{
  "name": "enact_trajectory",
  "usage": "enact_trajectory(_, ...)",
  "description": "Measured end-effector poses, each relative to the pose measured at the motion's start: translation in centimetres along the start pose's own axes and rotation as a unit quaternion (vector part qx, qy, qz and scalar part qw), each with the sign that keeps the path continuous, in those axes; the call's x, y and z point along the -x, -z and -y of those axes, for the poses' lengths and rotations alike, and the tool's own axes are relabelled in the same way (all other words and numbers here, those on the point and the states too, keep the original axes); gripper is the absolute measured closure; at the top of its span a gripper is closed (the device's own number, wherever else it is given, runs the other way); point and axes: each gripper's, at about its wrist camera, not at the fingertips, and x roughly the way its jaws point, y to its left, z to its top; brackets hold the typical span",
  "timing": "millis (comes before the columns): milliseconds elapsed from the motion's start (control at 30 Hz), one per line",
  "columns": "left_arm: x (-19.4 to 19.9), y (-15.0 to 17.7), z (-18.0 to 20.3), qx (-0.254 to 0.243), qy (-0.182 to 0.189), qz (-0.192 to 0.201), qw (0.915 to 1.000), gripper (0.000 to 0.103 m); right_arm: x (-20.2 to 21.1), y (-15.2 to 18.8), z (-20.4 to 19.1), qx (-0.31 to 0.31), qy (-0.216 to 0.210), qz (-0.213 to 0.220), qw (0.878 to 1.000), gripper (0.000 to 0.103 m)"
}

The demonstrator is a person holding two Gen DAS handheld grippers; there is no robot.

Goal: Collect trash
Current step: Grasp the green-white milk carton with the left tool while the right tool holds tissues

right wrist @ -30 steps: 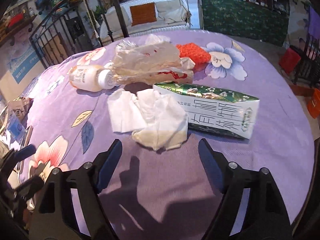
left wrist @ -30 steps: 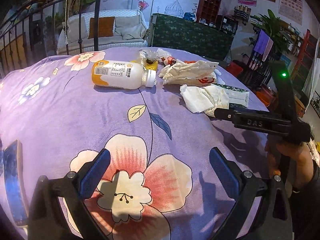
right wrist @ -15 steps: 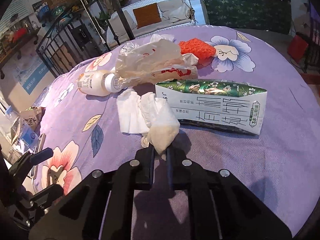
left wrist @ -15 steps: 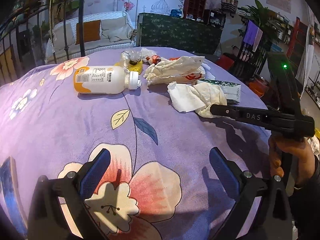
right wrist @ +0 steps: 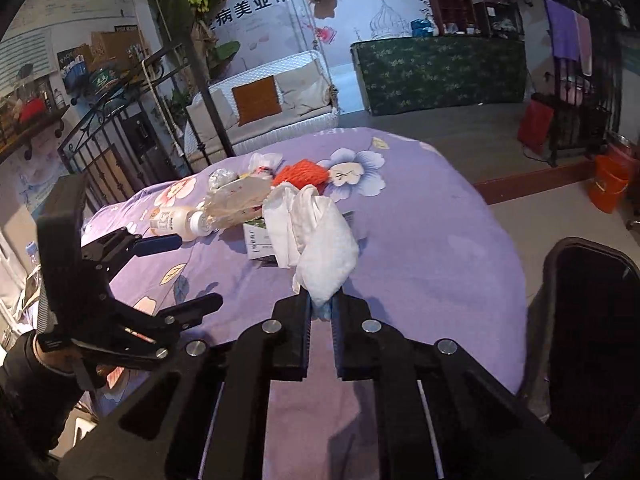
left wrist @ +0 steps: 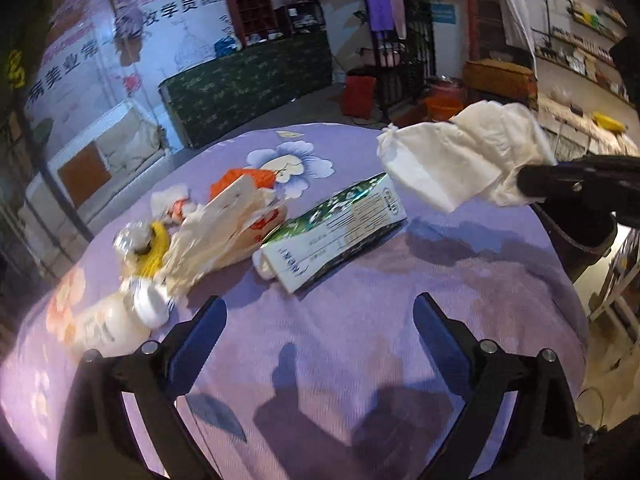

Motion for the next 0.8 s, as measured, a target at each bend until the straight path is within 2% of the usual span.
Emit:
enact_trajectory(67,-1.8,-1.7,1.1,-0.047,-0.006,-0.007,0.9988,0.017,1.6,0.3,1.7,-0.018,0.014,0.008,1.000,0.093)
enact_trajectory(133,-3.4,-3.0,2.2,-0.092,-0.012,-0.016,0.9956,0.018,2.8,0.7,3.3,-0.032,0.027,0.011,0.999,0.093)
enact_trajectory(267,-7.0,-4.7,2.9,-0.147,-0.032,-0.047,0.9875,0.021,4.3,1.7,5.3,-0.051,0.047,0.010,0.998,0.093)
enact_trajectory(433,-11.0,-5.0,4.3,-0.234,-0.056,-0.094,0.9660,0.026,4.9,2.7,6.3,-0.066,0.059,0.003,0.996,0.093)
enact_trajectory(500,-11.5,-5.3,4.6,-0.245,-0.054,-0.096,0.9633,0.027,5.1,2.9,6.6,-0.068,0.062,0.004,0.996,0.093)
enact_trajectory(567,-11.9,-5.7,4.6,-0.238,-0.054,-0.100,0.9645,0.038,5.2,2.9,6.7,-0.071,0.063,0.005,0.995,0.093)
enact_trajectory(633,-12.1,-5.9,4.8,-0.231,-0.064,-0.096,0.9661,0.039,5.3,3.2,6.8,-0.073,0.065,0.006,0.995,0.093)
enact_trajectory(733,-12.0,-5.4,5.6,-0.240,-0.085,-0.080,0.9638,0.041,5.4,3.6,7.2,-0.075,0.068,0.008,0.995,0.093)
enact_trajectory(800,-11.5,-5.4,5.8,-0.231,-0.095,-0.064,0.9662,0.043,5.4,3.9,7.5,-0.079,0.070,0.010,0.994,0.093)
